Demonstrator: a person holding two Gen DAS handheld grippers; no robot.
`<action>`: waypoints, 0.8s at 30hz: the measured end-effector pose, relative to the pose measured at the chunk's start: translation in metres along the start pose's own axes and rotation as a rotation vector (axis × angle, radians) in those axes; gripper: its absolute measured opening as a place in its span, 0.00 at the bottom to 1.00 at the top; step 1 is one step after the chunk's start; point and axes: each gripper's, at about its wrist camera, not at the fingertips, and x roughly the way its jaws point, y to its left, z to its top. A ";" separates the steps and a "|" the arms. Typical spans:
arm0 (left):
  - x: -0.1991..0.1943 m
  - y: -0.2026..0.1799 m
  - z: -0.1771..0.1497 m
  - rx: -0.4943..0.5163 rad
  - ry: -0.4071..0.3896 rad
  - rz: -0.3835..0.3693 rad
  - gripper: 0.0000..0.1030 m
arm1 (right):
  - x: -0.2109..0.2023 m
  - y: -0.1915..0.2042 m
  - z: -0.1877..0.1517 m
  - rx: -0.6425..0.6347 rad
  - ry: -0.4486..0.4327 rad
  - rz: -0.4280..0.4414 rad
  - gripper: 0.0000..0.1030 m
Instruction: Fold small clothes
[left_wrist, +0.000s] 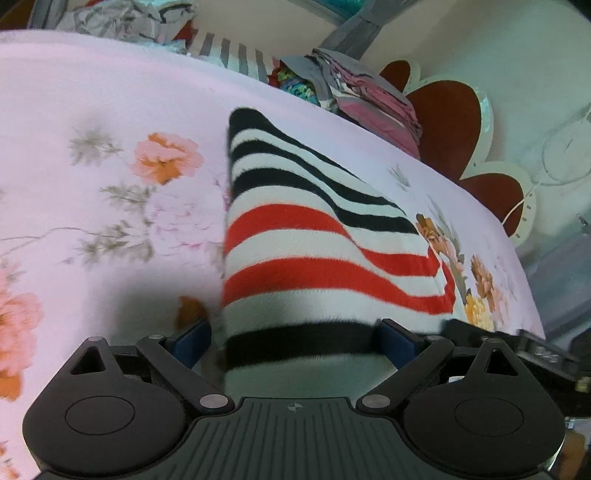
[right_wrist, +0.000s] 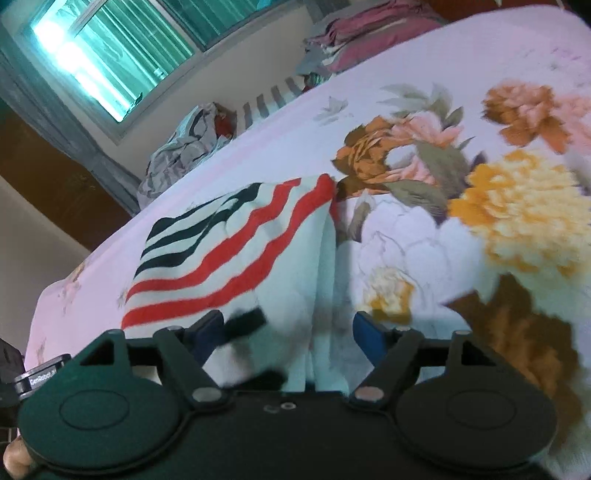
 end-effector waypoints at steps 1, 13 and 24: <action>0.004 -0.002 0.001 0.004 -0.005 -0.008 0.93 | 0.005 -0.001 0.001 0.000 0.001 0.015 0.75; 0.002 -0.018 0.004 0.053 -0.047 0.017 0.64 | 0.019 0.018 0.000 -0.045 0.028 0.076 0.37; -0.059 -0.023 0.017 0.144 -0.114 0.001 0.57 | -0.005 0.078 -0.003 -0.075 -0.016 0.152 0.33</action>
